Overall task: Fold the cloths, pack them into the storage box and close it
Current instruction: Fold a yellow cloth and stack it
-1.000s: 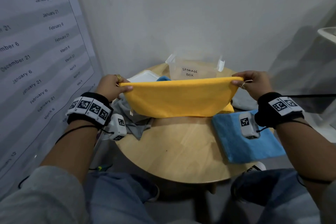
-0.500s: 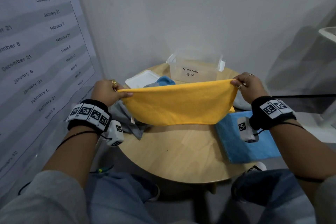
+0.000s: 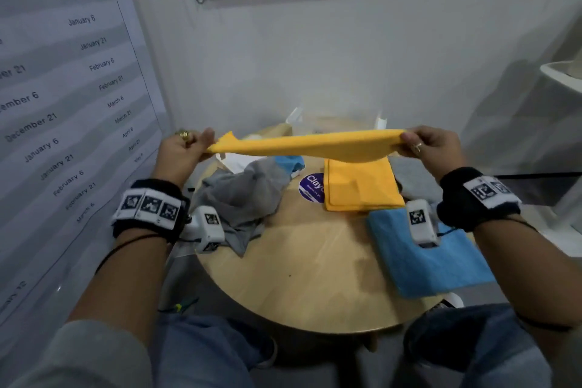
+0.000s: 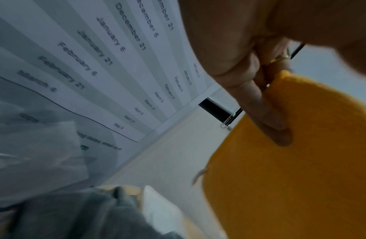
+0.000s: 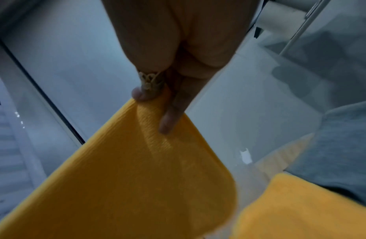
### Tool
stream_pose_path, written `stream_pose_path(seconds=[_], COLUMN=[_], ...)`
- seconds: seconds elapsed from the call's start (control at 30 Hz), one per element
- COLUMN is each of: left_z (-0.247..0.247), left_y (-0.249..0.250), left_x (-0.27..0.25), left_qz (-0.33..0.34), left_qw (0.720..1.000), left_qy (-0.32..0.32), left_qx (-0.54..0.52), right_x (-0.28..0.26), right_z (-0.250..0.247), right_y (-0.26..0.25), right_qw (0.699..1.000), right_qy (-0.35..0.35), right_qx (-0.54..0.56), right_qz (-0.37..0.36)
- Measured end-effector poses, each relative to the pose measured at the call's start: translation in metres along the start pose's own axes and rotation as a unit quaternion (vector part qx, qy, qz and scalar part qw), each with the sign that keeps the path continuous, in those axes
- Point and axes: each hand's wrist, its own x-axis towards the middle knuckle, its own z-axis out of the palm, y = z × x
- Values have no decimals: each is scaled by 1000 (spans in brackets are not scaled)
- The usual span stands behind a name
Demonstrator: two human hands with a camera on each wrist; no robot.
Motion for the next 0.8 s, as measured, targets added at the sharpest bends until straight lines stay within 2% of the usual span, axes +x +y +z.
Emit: stream_pose_path(seconds=[0.03, 0.1, 0.17, 0.27, 0.33, 0.4, 0.47, 0.53, 0.57, 0.6, 0.63, 0.67, 0.73, 0.77, 0.8], left_z=[-1, -3, -1, 6, 7, 5, 10, 33, 50, 68, 83, 95, 104, 101, 98], left_y=[-12, -44, -80, -123, -150, -170, -171, -156, -149, -143, -142, -145, -161, -166, -167], left_x=[-13, -41, -71, -111, -130, -140, -145, -151, -156, -165, -174, -183, -196, -197, -196], left_qz=[-11, -42, -93, -214, -270, -299, -262, -135, -73, -37, -38, -77, -138, -144, -145], left_qw=[1000, 996, 980, 935, 898, 882, 847, 831, 831, 822, 806, 788, 745, 741, 755], left_qy=[-2, -13, -60, -147, -185, -192, -186, -161, -178, -223, -281, -330, -389, -393, -385], left_qx=[-3, 74, 164, 243, 294, 310, 424, 516, 522, 523, 520, 514, 525, 526, 510], right_x=[-17, -48, -76, -115, -134, -140, -138, -140, -139, -137, -137, -138, -139, -139, -138], right_z=[-2, -5, -8, -11, -11, -10, -10, -8, -7, -6, -3, 2, 11, 17, 26], right_y=[6, 34, 76, 122, 133, 137, 139, 133, 134, 138, 135, 128, 114, 105, 97], right_qw=[1000, 996, 989, 955, 942, 938, 931, 922, 920, 922, 924, 924, 933, 941, 950], right_qy=[-18, -31, -41, -81, -86, -64, -43, -33, -27, -18, -15, -14, -25, -38, -50], right_qx=[7, 11, -53, -187, -191, -202, -215, -187, -174, -160, -145, -133, -91, -57, -18], right_qz=[17, 77, 130, 216, 264, 274, 291, 336, 351, 351, 354, 358, 346, 331, 308])
